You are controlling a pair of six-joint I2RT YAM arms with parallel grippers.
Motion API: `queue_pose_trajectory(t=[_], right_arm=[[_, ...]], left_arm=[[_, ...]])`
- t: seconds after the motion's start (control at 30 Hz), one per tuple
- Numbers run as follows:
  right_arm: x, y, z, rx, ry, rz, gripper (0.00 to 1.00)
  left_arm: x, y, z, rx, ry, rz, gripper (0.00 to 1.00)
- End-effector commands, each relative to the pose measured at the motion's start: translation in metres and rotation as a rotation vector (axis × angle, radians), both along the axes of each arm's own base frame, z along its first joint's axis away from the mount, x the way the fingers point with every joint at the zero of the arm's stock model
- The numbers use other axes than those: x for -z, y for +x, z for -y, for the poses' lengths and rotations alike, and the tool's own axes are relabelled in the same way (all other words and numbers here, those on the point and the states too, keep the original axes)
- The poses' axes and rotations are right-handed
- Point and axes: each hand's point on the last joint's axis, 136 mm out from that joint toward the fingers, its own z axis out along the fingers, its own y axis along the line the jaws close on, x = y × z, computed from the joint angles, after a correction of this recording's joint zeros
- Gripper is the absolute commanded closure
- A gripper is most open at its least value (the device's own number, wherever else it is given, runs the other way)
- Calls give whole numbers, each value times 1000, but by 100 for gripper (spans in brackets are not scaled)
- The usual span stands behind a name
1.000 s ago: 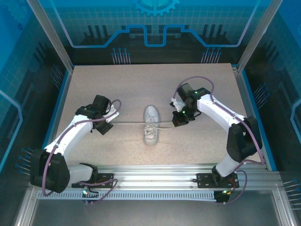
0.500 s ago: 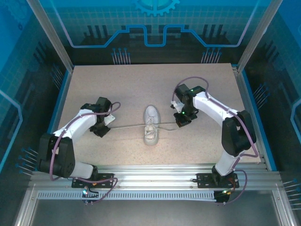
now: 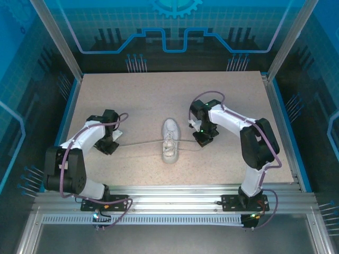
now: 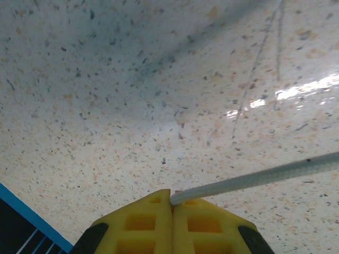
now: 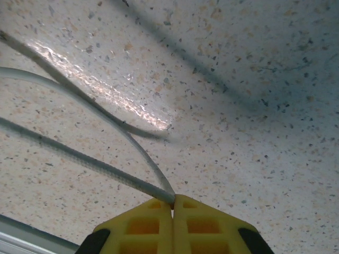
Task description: Tie the shoes
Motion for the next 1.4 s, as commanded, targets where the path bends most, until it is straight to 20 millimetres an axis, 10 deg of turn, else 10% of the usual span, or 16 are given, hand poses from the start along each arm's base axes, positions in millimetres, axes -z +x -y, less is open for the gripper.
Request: queue_pose_trajectory(t=[0.0,0.6,0.7,0.93,1.17,1.37], right_arm=[[-1,-2,12,-5,-71,1,100],[-13,0,19,42,-65,53,94],[-35,10,2,38,39,122,73],[-81,20,-14,31,170,245,59],[-75,10,-33,-148,240,290,57],[-67,10,-59,-160,346,325,54]], left_arm=[[-7,-6,-18,-86,48,-13,100],[-13,9,-25,-192,-29,60,100],[-20,15,-8,-165,-122,111,73],[-43,5,7,-122,-205,226,55],[-88,18,104,306,-611,534,53],[-91,46,168,254,-814,568,58]])
